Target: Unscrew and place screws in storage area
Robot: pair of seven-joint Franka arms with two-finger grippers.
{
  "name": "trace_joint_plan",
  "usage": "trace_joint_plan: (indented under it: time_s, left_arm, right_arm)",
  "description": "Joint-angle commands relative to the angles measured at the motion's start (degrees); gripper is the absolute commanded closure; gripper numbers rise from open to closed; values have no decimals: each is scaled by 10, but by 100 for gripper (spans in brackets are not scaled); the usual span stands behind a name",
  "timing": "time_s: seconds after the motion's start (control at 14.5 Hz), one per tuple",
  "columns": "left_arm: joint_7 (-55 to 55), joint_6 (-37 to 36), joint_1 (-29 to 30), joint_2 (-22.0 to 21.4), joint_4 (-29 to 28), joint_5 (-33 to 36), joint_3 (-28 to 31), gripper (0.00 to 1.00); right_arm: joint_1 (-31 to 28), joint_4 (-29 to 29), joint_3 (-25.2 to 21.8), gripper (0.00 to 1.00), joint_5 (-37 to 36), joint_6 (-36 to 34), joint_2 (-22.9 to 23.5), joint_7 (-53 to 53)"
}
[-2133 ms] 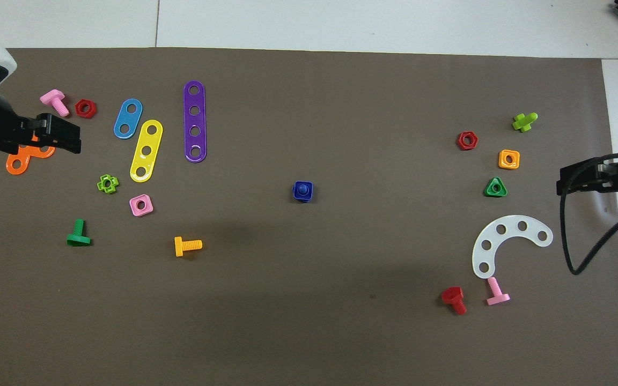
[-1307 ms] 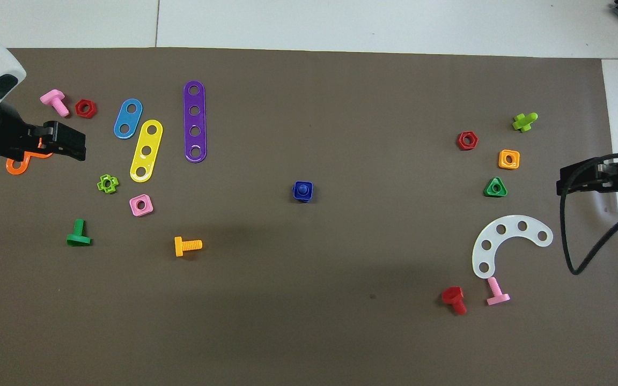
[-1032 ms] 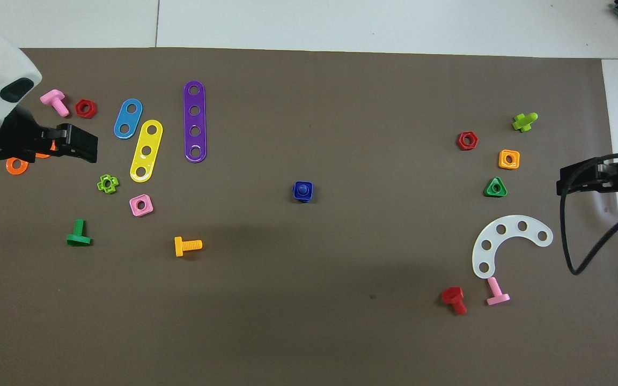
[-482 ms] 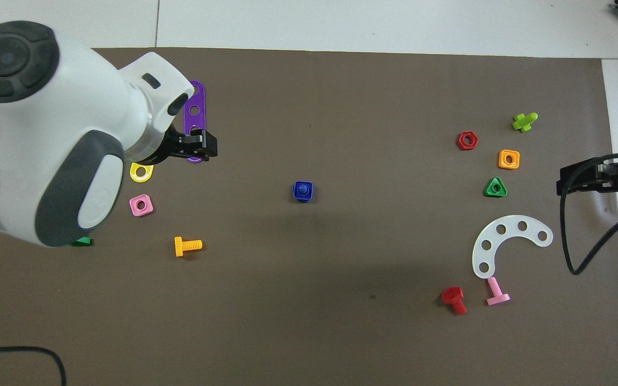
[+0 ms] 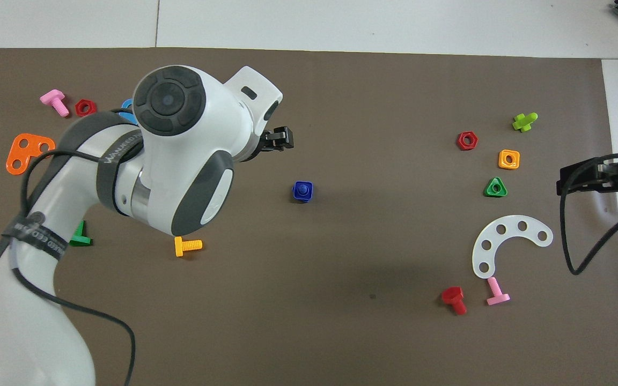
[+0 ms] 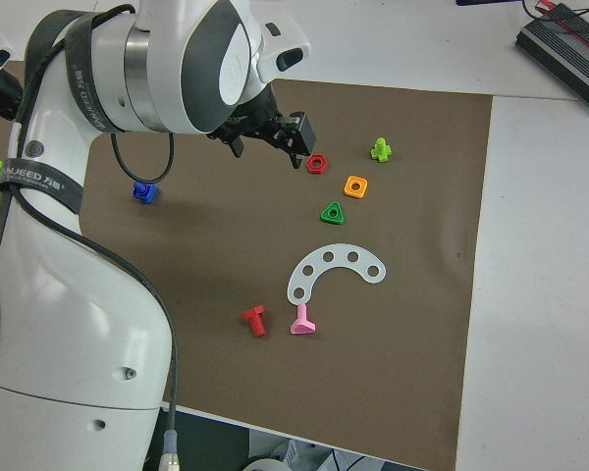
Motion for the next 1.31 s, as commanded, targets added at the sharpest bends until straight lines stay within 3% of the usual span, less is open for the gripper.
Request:
trace_joint_plan:
  time_s: [0.0, 0.34, 1.24]
  left_arm:
    - [-10, 29, -45, 57, 11, -4, 15, 12]
    - [-10, 72, -50, 97, 11, -1, 15, 12]
    - [-5, 86, -73, 115, -23, 0, 14, 15]
  right_arm:
    - [-4, -7, 3, 0, 5, -3, -8, -15]
    - [-4, -6, 3, 0, 5, -3, -8, -15]
    - [-4, -7, 3, 0, 6, -3, -8, -15]
